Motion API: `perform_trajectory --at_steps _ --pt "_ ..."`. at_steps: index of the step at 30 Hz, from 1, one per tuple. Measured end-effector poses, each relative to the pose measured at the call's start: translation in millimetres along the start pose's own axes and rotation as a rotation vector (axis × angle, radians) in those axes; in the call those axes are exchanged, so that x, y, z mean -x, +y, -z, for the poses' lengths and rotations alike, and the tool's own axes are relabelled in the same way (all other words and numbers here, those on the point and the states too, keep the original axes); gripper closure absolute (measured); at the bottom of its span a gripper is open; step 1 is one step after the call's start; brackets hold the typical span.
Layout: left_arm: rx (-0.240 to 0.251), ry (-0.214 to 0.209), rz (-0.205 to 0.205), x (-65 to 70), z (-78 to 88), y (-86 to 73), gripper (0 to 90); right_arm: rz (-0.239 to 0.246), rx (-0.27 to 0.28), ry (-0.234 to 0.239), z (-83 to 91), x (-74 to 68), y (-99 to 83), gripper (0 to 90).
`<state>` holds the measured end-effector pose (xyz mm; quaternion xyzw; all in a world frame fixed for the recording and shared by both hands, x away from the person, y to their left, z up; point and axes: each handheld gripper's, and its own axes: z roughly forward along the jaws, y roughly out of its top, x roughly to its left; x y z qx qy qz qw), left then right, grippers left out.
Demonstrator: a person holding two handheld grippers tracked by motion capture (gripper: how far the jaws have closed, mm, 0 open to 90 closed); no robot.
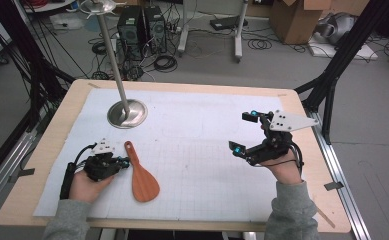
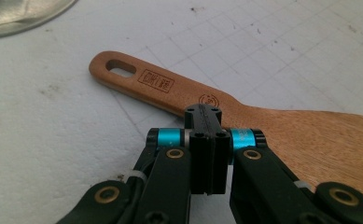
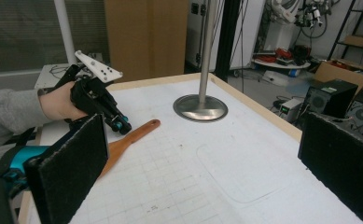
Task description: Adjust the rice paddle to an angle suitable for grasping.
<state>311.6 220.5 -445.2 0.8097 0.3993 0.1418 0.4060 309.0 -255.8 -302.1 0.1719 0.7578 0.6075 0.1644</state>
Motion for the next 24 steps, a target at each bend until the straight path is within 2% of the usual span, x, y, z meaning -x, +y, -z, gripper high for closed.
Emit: perform_trajectory --at_steps 9,16,24 --pt "-0.005 -0.016 0.002 2.6 -9.9 7.9 89.6 0.001 -0.013 -0.017 6.0 -2.1 -2.4 0.3" --pt "-0.021 -0.037 -0.040 12.2 -21.1 17.6 89.6 0.005 -0.035 -0.032 10.2 -5.3 -5.5 0.2" --pt "-0.023 -0.061 -0.071 20.6 -30.9 24.3 89.5 0.006 -0.032 -0.054 19.2 -5.6 -8.3 0.2"
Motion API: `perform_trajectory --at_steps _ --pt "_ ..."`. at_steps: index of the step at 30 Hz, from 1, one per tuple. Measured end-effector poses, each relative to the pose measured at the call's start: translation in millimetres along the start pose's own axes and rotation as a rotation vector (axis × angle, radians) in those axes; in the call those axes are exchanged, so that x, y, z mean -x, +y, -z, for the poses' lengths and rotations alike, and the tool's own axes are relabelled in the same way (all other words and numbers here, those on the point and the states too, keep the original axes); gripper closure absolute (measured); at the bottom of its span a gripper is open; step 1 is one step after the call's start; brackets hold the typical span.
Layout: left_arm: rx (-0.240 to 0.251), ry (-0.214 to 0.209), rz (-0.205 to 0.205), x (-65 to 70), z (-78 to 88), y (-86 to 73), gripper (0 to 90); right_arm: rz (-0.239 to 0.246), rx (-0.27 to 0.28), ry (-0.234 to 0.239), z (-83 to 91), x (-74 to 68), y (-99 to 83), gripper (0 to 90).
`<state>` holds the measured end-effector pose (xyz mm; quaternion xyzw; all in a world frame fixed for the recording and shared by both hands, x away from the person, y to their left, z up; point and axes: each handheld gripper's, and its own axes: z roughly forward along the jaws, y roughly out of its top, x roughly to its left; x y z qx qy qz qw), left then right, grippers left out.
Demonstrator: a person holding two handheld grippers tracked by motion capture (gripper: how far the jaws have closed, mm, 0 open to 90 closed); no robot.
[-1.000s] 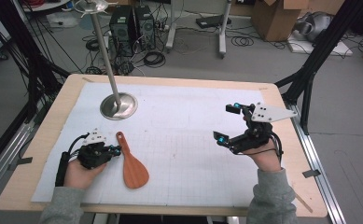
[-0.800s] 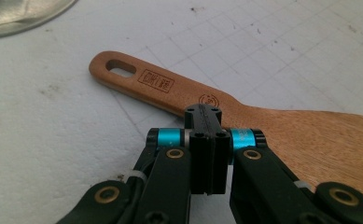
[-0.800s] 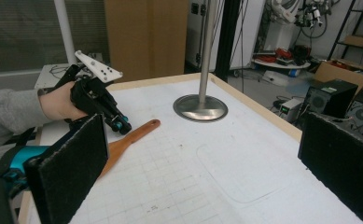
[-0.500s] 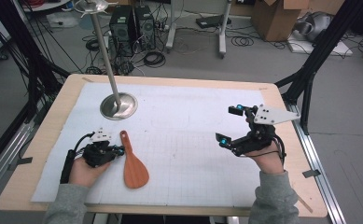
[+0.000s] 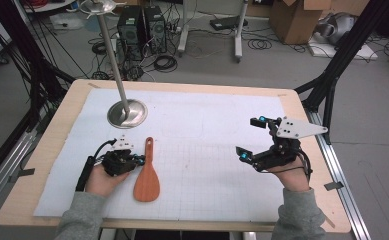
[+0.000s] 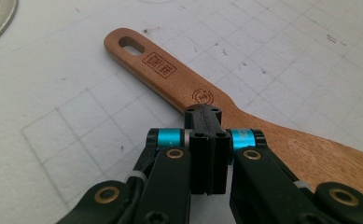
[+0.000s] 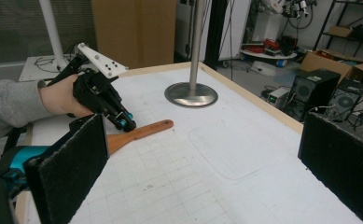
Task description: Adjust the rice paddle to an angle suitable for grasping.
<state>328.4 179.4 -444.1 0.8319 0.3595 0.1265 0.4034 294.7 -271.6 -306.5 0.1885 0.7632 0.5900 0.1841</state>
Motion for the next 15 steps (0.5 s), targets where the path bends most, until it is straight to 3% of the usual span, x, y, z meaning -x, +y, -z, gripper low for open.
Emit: perform_trajectory --at_steps 6,10,13,15 --pt "0.016 -0.005 0.001 1.9 -4.0 1.6 89.6 -0.004 -0.008 -0.009 3.4 -1.1 -1.3 0.2" --pt "0.016 0.032 -0.003 4.2 -0.5 5.2 89.6 -0.005 -0.010 -0.008 4.3 -1.2 -1.6 0.3" --pt "0.052 0.021 -0.009 12.6 4.4 11.3 89.6 -0.008 -0.006 -0.009 5.0 -0.1 -1.7 0.2" --pt "0.052 0.009 -0.026 21.2 3.6 14.6 89.6 -0.014 -0.003 -0.009 4.4 0.8 -2.1 0.2"
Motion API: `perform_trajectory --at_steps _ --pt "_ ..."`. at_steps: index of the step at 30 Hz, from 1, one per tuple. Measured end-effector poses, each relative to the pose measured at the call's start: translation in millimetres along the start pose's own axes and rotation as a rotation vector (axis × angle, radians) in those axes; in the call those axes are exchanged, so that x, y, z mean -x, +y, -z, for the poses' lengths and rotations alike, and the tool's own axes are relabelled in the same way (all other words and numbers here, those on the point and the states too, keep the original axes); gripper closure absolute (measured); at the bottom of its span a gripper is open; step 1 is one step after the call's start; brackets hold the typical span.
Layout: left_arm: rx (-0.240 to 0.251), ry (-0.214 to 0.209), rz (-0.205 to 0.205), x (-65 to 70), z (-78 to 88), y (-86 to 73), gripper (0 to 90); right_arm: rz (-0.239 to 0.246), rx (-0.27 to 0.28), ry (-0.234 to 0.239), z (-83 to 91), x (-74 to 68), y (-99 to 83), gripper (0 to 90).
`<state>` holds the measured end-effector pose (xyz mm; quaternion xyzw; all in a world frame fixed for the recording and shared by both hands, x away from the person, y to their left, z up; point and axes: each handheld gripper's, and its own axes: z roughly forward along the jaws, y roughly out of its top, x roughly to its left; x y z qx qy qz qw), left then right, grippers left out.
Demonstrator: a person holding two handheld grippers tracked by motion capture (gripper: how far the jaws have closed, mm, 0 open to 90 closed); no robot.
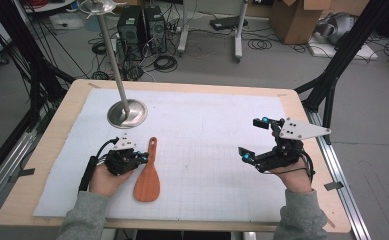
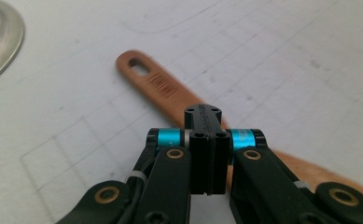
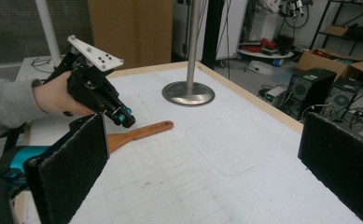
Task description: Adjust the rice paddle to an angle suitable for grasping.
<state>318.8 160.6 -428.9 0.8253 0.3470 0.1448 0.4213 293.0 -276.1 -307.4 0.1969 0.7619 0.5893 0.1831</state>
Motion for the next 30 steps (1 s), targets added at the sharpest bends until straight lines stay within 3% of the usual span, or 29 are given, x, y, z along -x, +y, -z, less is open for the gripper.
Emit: perform_trajectory --at_steps 6,12,16,30 --pt "-0.029 -0.058 -0.052 28.2 -13.7 3.3 89.6 0.003 -0.004 0.005 -3.4 0.9 -0.2 0.3" --pt "-0.053 -0.084 -0.082 48.5 -20.3 2.7 89.6 0.001 -0.003 0.005 -3.3 2.0 -0.4 0.2" --pt "-0.081 -0.081 -0.090 55.2 -22.3 -1.7 89.6 0.003 0.004 0.004 -1.9 3.0 -0.2 0.2" --pt "-0.084 -0.072 -0.122 64.7 -11.6 -10.1 89.6 -0.006 -0.007 0.007 -3.3 2.8 -0.7 0.2"
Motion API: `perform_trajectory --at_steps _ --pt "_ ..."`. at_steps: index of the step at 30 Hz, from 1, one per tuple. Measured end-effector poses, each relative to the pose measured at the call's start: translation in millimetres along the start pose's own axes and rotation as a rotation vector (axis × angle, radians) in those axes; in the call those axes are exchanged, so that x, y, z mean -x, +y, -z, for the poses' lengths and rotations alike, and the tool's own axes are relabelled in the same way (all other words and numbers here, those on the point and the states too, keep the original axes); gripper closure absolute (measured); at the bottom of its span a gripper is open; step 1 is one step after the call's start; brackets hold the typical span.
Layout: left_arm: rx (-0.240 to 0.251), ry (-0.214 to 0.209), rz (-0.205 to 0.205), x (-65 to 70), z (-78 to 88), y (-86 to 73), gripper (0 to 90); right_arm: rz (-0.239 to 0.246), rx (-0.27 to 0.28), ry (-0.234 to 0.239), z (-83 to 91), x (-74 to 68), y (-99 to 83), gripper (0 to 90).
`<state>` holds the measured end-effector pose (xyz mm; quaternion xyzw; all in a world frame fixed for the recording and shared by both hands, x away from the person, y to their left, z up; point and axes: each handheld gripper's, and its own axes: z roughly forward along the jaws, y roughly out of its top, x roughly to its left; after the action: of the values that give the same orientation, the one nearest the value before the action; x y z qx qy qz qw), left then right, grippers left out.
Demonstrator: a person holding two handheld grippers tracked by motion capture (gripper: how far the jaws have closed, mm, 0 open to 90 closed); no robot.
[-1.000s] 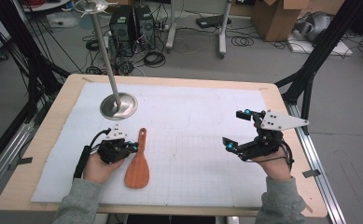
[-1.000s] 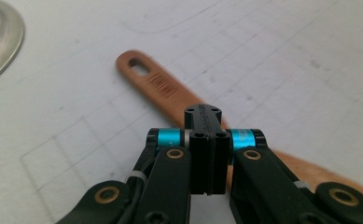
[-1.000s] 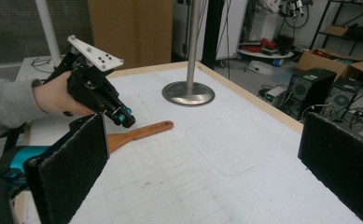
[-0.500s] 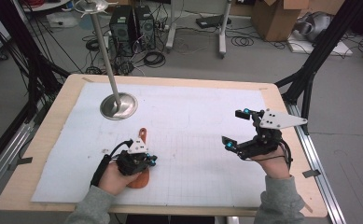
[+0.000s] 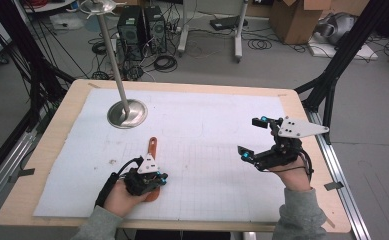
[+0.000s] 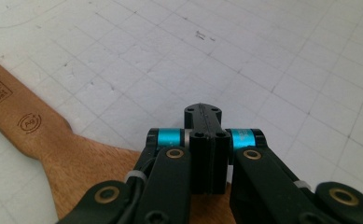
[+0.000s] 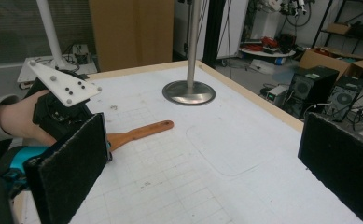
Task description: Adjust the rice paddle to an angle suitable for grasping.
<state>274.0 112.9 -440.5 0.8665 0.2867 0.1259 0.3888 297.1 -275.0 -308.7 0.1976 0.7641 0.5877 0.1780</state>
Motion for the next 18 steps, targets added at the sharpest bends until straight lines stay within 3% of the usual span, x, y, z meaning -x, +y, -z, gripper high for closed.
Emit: perform_trajectory --at_steps 5,18 --pt "-0.008 0.004 -0.010 0.1 5.5 -4.0 89.6 0.006 -0.001 0.000 -1.5 0.2 -0.3 0.2" --pt "-0.006 0.022 0.029 -12.6 23.8 -20.5 89.6 0.004 -0.019 0.005 -5.8 -0.6 -1.0 0.3"
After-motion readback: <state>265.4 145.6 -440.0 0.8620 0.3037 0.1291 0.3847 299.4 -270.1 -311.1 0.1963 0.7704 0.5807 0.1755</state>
